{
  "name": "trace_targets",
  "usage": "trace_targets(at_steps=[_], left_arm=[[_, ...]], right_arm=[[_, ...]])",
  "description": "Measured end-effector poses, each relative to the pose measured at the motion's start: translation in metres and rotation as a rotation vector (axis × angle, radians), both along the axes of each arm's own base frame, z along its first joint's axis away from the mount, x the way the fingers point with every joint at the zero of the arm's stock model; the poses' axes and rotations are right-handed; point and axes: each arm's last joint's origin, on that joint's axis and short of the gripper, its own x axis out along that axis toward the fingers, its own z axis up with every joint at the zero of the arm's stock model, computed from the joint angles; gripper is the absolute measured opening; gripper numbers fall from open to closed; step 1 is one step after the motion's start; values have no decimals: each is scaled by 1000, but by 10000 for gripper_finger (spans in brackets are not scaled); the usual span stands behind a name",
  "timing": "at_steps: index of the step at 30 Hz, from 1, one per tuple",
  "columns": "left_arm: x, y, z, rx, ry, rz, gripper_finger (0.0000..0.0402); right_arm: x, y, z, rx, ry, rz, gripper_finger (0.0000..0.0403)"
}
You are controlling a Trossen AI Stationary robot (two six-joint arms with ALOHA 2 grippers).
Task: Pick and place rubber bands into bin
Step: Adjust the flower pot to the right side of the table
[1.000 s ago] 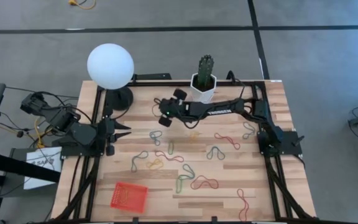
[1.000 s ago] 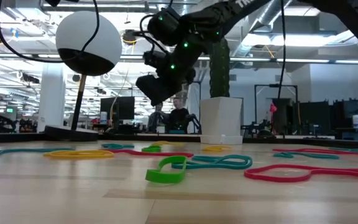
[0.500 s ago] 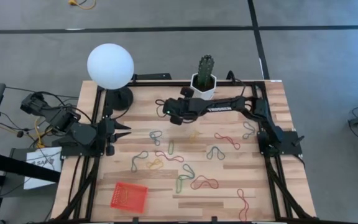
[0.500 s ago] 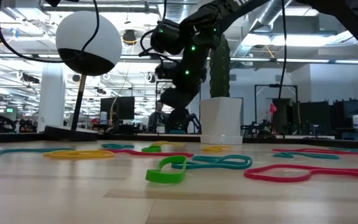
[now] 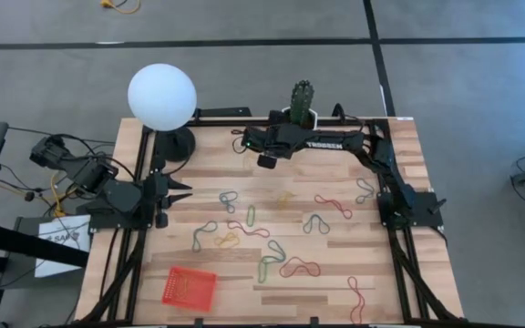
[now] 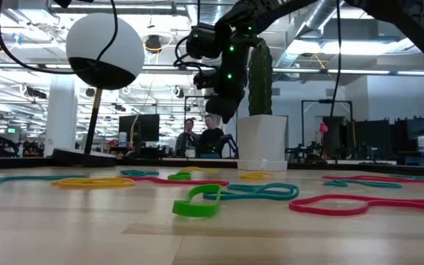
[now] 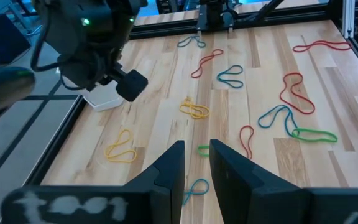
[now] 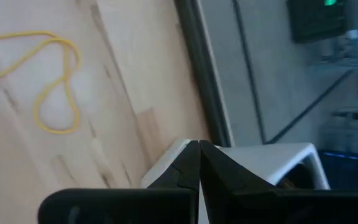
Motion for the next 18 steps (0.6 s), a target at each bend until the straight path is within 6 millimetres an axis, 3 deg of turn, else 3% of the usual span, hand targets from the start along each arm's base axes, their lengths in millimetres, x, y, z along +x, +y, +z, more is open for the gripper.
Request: trace_targets(at_steps=[11,18], left_arm=[[0,0,0,1,1,0,66],[0,0,0,1,2,0,66]], right_arm=[[-12,-24,-5,51,33,-71,0],[-21,-29,-7,99,79,-111,0]])
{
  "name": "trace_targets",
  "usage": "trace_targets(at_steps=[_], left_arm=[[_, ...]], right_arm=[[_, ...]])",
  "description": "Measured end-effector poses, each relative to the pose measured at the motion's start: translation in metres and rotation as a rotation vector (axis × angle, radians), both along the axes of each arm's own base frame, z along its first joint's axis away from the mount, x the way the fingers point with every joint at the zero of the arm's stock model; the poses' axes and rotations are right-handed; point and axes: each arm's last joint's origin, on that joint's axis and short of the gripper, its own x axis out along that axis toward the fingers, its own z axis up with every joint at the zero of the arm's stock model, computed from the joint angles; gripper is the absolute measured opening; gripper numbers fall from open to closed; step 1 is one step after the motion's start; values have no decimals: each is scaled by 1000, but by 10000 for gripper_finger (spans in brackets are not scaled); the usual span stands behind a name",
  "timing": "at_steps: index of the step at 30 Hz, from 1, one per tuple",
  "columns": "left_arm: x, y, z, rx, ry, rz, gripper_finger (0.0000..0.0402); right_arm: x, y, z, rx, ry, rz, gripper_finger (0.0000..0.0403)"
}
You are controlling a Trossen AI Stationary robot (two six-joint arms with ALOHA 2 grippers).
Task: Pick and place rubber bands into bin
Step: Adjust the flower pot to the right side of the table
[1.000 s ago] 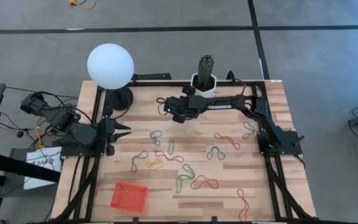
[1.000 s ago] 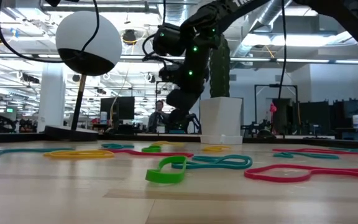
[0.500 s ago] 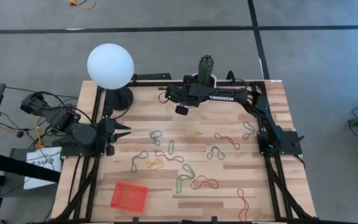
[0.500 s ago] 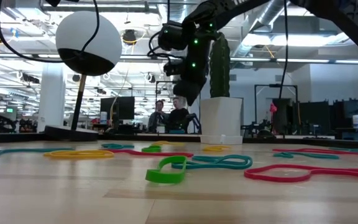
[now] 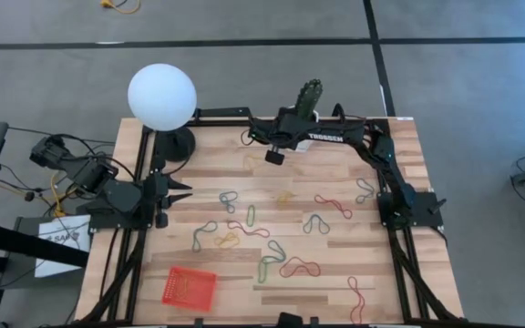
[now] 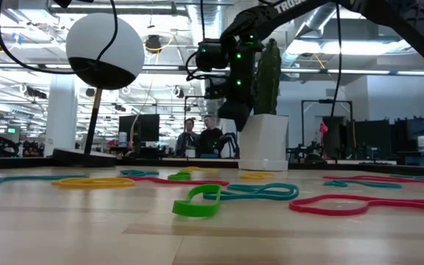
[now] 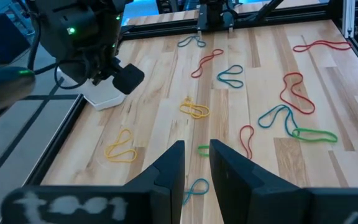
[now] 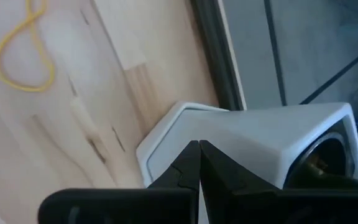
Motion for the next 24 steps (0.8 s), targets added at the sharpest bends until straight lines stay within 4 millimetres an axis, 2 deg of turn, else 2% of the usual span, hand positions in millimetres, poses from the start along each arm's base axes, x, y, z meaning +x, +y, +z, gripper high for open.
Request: trace_targets(at_steps=[6,14,24], left_arm=[[0,0,0,2,5,0,66],[0,0,0,3,6,0,66],[0,0,0,3,5,0,66]], right_arm=[[-5,2,-1,25,57,-2,0],[-16,5,-14,54,129,-61,0],[-24,11,-15,88,216,-56,0]])
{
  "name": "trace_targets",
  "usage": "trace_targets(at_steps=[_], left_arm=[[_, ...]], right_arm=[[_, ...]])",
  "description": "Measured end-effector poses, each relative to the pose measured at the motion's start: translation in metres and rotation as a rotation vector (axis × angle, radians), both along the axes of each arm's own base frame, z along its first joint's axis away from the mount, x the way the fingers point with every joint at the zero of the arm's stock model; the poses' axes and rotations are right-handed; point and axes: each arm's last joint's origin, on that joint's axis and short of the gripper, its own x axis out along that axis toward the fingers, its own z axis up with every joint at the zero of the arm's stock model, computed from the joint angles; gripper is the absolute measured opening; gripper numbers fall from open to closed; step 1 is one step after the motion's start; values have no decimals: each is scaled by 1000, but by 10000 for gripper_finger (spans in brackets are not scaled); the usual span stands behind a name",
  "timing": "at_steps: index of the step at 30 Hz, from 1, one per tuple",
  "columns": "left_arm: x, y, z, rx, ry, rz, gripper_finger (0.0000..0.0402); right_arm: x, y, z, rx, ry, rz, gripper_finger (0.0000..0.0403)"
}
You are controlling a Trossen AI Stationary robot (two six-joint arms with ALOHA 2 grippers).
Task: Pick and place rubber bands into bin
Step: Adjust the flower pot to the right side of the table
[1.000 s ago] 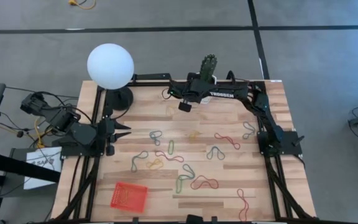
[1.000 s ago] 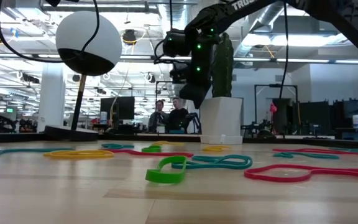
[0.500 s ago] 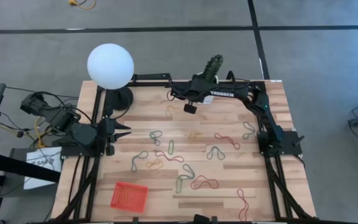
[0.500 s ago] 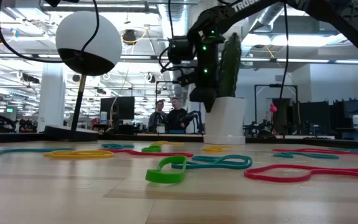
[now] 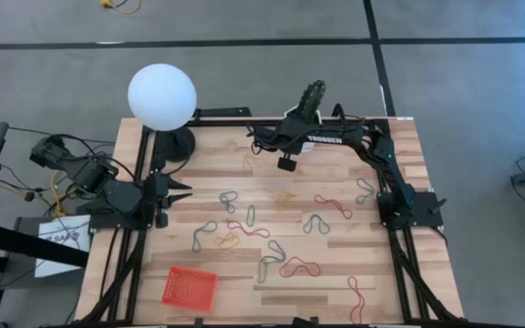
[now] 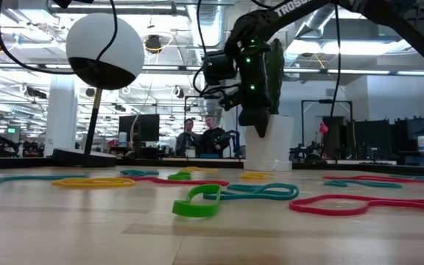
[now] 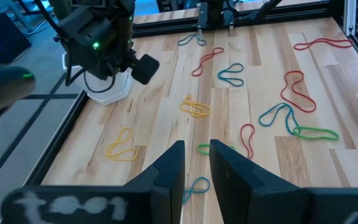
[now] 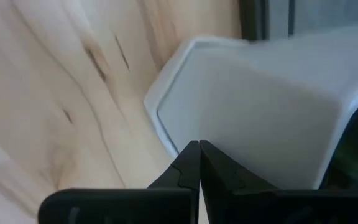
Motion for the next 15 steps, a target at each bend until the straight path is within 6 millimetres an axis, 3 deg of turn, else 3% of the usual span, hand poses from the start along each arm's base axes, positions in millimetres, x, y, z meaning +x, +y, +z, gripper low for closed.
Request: trace_targets(at_steps=[11,15], left_arm=[[0,0,0,-2,-1,1,66],[0,0,0,-2,-1,1,66]], right_arm=[[26,12,10,-63,-172,139,0],[37,17,10,32,-270,239,0]])
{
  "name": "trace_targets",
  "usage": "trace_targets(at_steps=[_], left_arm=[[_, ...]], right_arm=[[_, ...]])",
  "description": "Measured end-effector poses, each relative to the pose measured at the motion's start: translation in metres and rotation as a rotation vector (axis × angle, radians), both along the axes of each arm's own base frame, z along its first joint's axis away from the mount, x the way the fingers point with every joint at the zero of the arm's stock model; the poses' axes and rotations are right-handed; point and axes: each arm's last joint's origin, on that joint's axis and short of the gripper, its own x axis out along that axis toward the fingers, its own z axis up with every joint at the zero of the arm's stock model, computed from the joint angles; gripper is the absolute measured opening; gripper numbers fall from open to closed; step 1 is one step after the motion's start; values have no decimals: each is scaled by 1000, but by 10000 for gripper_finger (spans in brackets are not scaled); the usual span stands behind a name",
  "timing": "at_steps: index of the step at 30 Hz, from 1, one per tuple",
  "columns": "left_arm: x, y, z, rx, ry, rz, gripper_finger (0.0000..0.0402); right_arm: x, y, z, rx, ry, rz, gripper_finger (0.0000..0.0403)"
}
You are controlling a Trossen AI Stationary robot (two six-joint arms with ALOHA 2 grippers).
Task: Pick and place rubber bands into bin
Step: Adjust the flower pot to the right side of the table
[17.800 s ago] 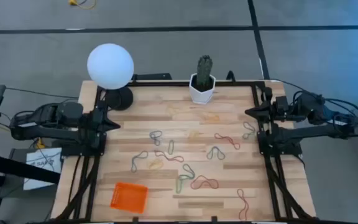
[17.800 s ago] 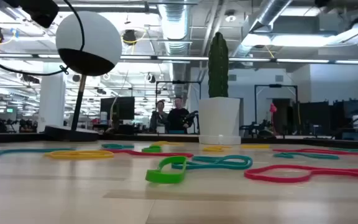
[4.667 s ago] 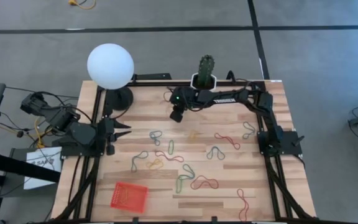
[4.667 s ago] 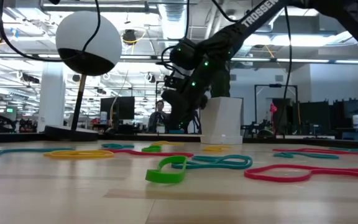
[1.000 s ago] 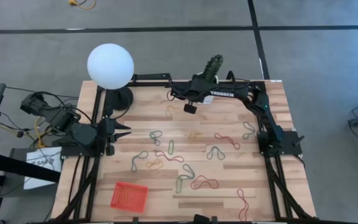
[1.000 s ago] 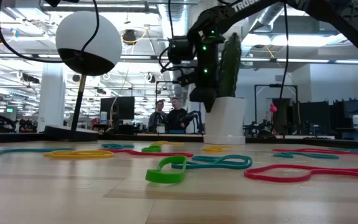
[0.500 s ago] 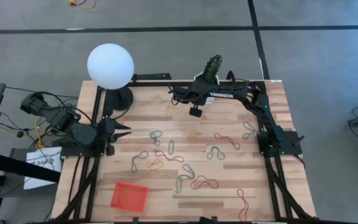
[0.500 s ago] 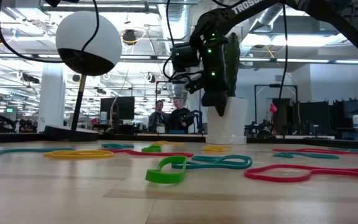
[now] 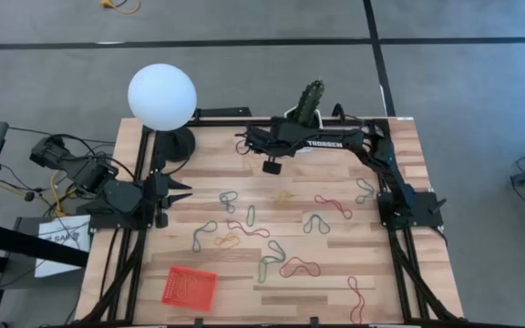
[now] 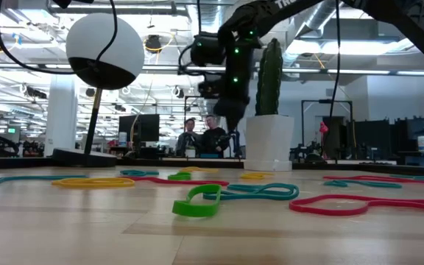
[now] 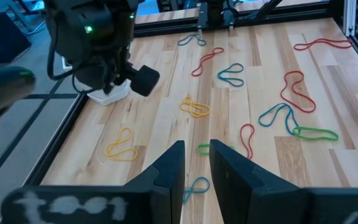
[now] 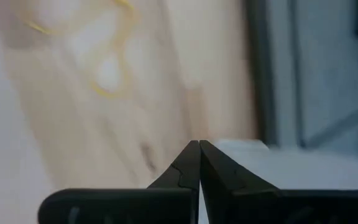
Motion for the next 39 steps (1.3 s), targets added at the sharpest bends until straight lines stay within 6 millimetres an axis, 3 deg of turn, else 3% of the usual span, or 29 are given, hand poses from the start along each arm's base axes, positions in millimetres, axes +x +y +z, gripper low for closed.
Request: trace_targets(at_steps=[4,16,30,39], left_arm=[[0,0,0,0,1,0,66],[7,-5,-5,10,49,-20,66],[22,-13,-16,58,125,-22,66],[23,-14,-17,63,131,-24,66]], right_arm=[[1,-4,-3,33,-2,22,0],[-18,-43,-8,79,17,-91,0],[-30,-51,-11,98,84,-134,0],[-38,-44,-13,136,169,-167,0]])
